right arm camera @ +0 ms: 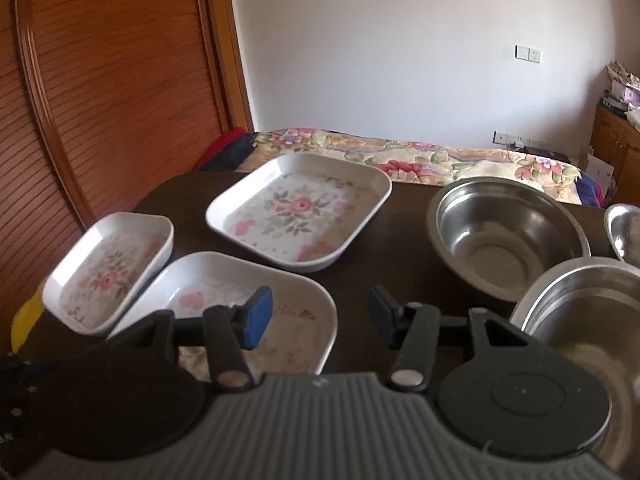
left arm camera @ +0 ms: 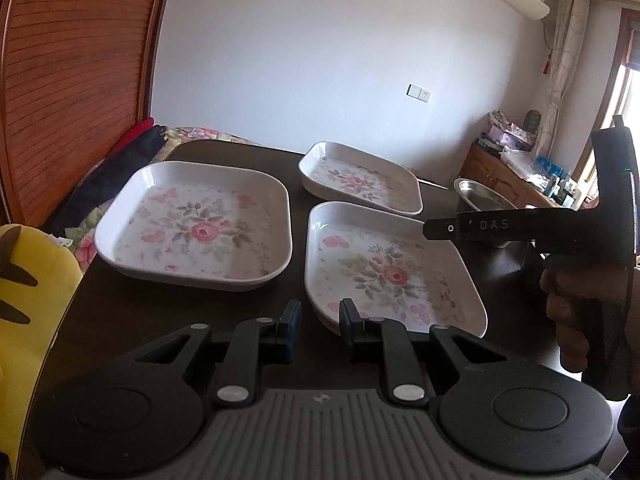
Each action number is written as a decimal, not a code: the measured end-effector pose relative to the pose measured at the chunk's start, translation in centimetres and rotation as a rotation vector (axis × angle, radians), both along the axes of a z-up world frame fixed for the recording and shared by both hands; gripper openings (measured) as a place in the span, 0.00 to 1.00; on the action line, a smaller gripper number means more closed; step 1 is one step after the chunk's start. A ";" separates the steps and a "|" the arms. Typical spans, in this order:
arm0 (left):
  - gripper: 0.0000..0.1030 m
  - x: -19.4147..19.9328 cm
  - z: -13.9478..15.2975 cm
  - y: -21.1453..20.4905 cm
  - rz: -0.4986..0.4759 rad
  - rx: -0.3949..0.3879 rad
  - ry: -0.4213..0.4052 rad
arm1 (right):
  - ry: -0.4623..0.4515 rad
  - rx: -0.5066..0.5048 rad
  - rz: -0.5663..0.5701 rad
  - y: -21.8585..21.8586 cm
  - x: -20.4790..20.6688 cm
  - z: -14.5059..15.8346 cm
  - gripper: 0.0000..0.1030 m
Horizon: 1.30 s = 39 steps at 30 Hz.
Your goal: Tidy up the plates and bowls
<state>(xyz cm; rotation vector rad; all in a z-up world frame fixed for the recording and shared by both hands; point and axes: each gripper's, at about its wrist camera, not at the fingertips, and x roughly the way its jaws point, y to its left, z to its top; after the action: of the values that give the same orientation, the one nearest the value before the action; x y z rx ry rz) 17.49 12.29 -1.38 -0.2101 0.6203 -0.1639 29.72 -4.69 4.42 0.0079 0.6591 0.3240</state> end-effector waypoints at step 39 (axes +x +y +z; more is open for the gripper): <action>0.17 -0.3 0.4 -1.3 -0.036 0.028 0.014 | 0.048 0.068 0.015 -0.6 -2.5 -2.0 0.06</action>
<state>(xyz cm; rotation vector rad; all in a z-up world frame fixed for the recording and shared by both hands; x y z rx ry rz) 17.19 11.01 -0.97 -0.1728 0.6401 -0.1883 27.20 -5.31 2.46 0.0755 0.6957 0.3618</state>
